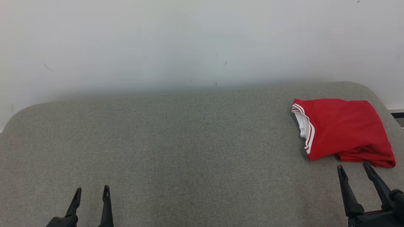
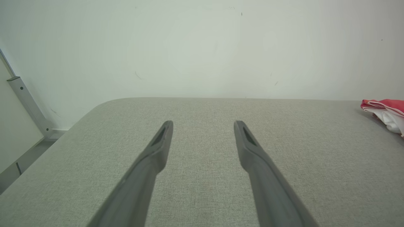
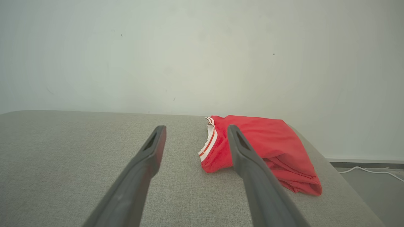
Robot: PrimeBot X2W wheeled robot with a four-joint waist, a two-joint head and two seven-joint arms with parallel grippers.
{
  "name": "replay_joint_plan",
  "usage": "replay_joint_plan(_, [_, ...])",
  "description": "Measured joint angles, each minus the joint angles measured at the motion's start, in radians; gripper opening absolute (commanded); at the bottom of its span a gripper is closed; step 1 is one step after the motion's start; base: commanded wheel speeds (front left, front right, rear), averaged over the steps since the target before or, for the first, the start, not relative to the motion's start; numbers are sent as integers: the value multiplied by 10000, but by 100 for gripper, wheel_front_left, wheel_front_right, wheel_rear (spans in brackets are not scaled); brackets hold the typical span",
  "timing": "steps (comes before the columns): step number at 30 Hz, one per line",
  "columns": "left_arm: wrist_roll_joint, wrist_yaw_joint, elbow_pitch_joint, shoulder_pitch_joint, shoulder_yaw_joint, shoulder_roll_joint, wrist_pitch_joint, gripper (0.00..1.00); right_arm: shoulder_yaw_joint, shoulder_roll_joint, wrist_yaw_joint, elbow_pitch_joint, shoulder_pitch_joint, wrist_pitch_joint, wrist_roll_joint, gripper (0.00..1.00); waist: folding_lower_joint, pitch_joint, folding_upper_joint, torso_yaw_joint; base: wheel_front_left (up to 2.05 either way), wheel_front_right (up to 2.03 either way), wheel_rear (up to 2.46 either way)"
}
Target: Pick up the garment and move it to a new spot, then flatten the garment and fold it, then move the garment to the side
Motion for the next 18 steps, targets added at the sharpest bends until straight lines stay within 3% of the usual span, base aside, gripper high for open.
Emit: replay_joint_plan(18, [63,0,-59,0,117,-2,128,100,-174,136,0,-240,5,263,-104,100,0,57,0,14,0,0,0])
